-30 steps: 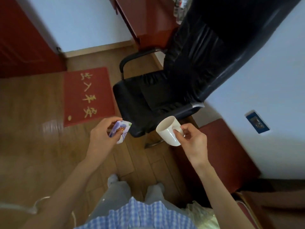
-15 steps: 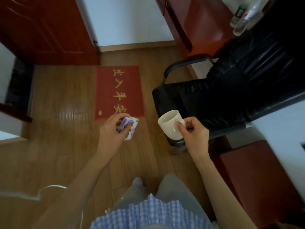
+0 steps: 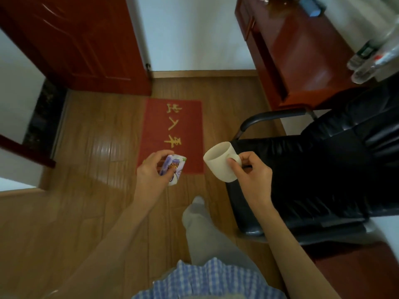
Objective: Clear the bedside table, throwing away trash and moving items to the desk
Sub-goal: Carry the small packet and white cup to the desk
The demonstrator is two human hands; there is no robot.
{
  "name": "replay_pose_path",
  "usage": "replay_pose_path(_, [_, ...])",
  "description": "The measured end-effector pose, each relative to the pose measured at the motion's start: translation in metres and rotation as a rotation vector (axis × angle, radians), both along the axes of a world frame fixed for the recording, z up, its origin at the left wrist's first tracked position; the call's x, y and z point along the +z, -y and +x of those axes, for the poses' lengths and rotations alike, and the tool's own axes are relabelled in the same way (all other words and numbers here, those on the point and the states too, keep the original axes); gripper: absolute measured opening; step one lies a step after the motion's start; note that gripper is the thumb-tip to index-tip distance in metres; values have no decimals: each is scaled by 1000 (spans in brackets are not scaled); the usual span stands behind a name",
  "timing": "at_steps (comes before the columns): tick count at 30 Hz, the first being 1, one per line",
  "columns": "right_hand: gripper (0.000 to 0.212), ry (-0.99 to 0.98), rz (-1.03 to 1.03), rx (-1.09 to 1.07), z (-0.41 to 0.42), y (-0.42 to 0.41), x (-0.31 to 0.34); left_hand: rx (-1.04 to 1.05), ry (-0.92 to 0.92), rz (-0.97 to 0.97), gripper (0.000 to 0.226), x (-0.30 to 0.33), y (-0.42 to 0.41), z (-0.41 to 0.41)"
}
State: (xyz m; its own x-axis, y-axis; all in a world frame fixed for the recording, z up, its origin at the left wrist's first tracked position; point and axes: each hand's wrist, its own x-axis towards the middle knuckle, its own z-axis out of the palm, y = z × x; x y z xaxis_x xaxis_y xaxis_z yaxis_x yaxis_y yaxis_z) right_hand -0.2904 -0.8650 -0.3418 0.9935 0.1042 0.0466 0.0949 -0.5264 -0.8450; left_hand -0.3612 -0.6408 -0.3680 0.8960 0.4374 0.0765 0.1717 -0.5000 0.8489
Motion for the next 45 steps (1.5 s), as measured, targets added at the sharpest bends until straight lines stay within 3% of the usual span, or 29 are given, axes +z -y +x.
replay_pose_path(10, [11, 88, -10, -60, 170, -44, 21, -44, 17, -16, 27, 24, -44, 188])
replay_pose_path(17, [12, 80, 21, -148, 261, -81, 18, -81, -6, -130, 26, 16, -88, 285])
replay_pose_path(29, [12, 162, 50, -384, 435, -189, 39, -318, 27, -102, 28, 40, -195, 516])
replay_pose_path(37, [26, 184, 0, -536, 509, -214, 43, -440, 20, -74, 28, 45, -215, 624])
replay_pose_path(45, [16, 136, 18, -580, 615, -207, 21, -497, 23, -77, 27, 37, -206, 741])
